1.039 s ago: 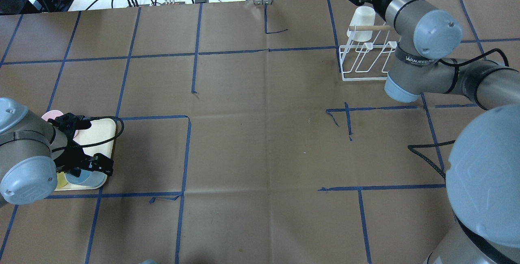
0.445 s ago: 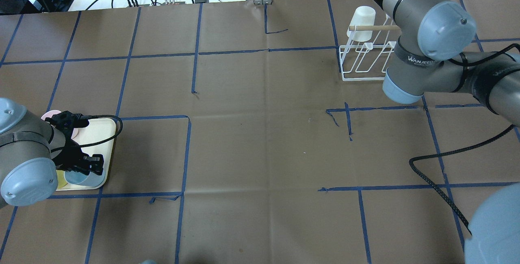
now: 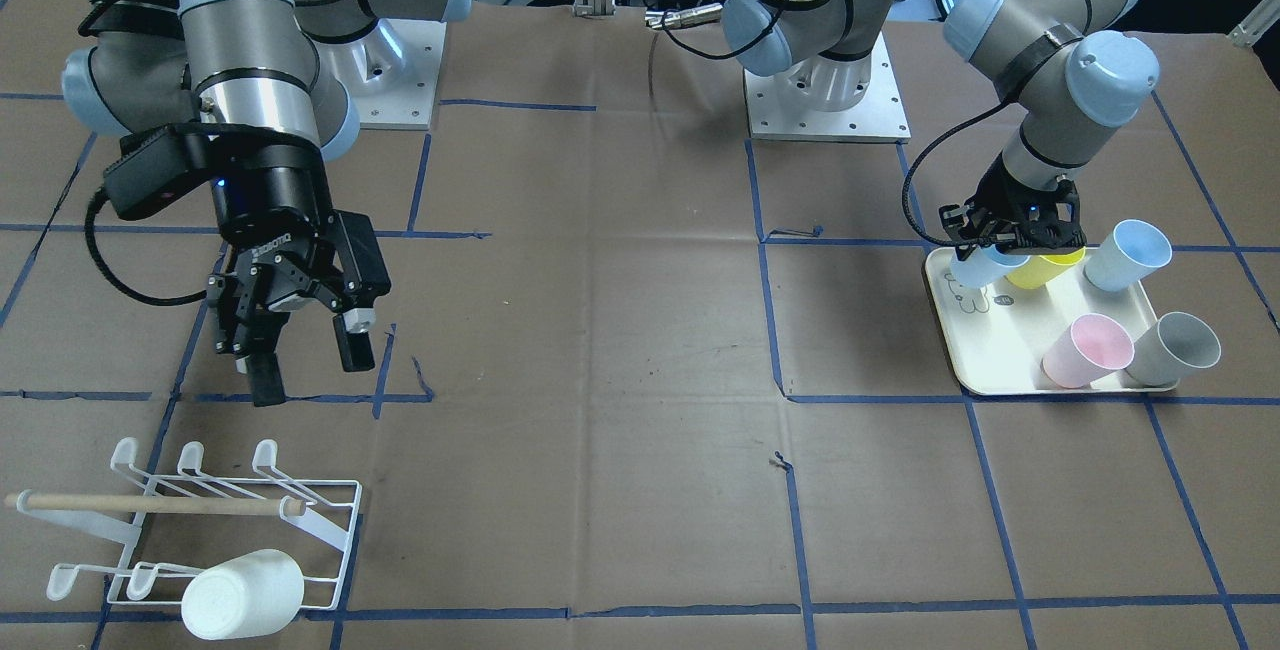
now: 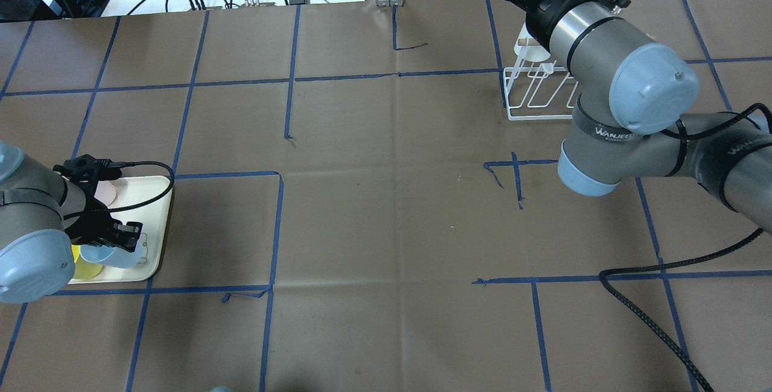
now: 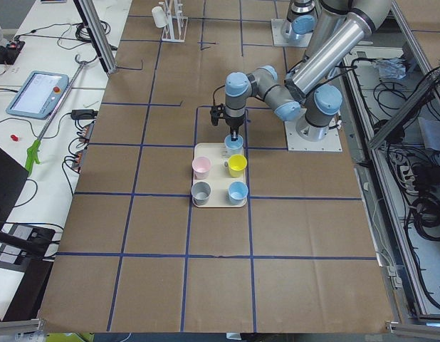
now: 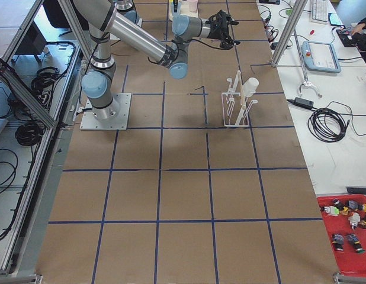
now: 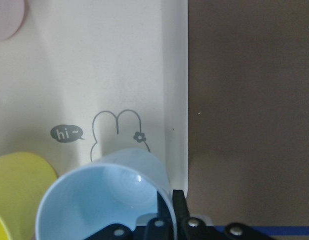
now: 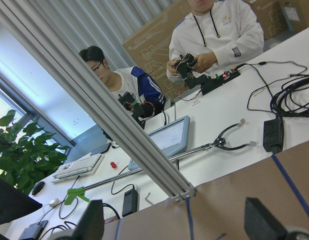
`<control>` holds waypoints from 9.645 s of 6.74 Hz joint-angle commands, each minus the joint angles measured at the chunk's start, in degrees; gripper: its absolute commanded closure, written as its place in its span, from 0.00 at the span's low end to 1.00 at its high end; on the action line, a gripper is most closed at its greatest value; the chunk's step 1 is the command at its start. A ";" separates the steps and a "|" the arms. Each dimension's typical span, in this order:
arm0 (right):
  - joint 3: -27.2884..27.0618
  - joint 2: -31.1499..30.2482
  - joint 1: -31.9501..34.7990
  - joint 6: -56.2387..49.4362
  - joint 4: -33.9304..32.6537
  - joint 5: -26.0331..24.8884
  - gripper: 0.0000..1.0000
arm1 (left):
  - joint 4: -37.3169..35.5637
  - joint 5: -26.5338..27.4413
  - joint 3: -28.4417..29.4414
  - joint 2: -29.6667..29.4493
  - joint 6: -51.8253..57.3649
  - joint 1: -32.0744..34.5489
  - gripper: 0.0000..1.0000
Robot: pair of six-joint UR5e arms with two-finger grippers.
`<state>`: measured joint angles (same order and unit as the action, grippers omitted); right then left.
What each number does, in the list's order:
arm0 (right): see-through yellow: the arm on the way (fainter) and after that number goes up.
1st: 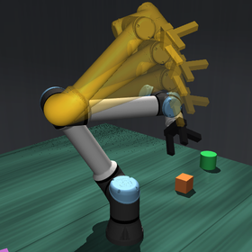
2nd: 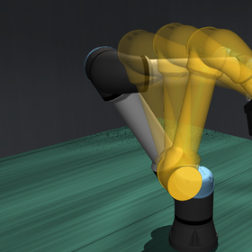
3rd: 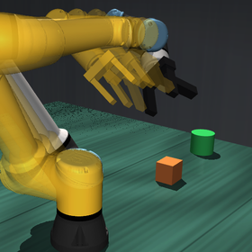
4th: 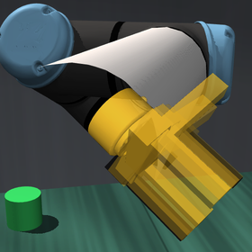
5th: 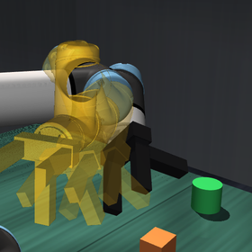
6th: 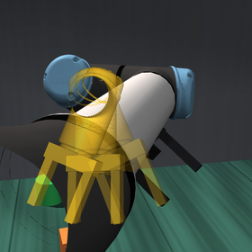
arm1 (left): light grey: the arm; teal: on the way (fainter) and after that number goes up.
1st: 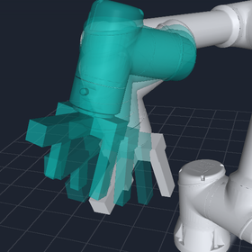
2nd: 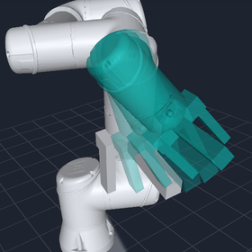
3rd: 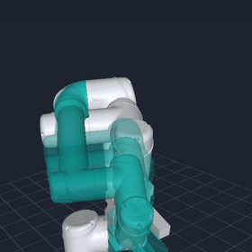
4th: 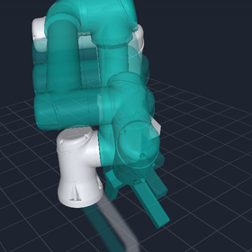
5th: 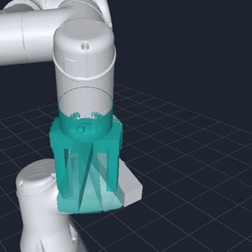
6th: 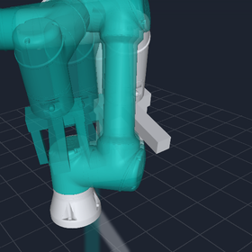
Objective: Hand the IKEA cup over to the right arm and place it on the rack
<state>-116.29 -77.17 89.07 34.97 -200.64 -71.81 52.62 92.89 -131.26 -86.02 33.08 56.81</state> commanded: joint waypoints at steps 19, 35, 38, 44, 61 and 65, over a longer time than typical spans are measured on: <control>-4.12 1.14 2.60 43.43 -13.64 7.12 0.00 | -23.62 -74.51 15.27 -17.59 32.93 19.03 0.99; -2.02 8.88 14.55 66.46 -12.59 3.26 0.03 | -62.02 -75.48 10.32 -24.28 5.24 25.72 0.95; 0.88 11.06 15.42 66.46 -12.58 2.47 0.03 | -62.02 -75.48 10.32 -24.28 5.24 25.81 0.94; 3.52 13.80 17.80 67.16 -12.58 0.44 0.04 | -62.02 -75.48 10.32 -24.28 5.24 25.81 0.94; 3.35 13.45 18.50 66.81 -12.67 0.62 0.48 | -62.11 -75.57 10.32 -23.76 3.66 25.81 0.39; 3.35 13.10 18.50 66.72 -12.67 1.15 0.56 | -62.11 -76.54 9.62 -22.09 0.06 24.41 0.25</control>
<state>-112.95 -63.96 107.58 101.72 -213.31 -70.79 -9.45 16.50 -121.32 -108.64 34.37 81.87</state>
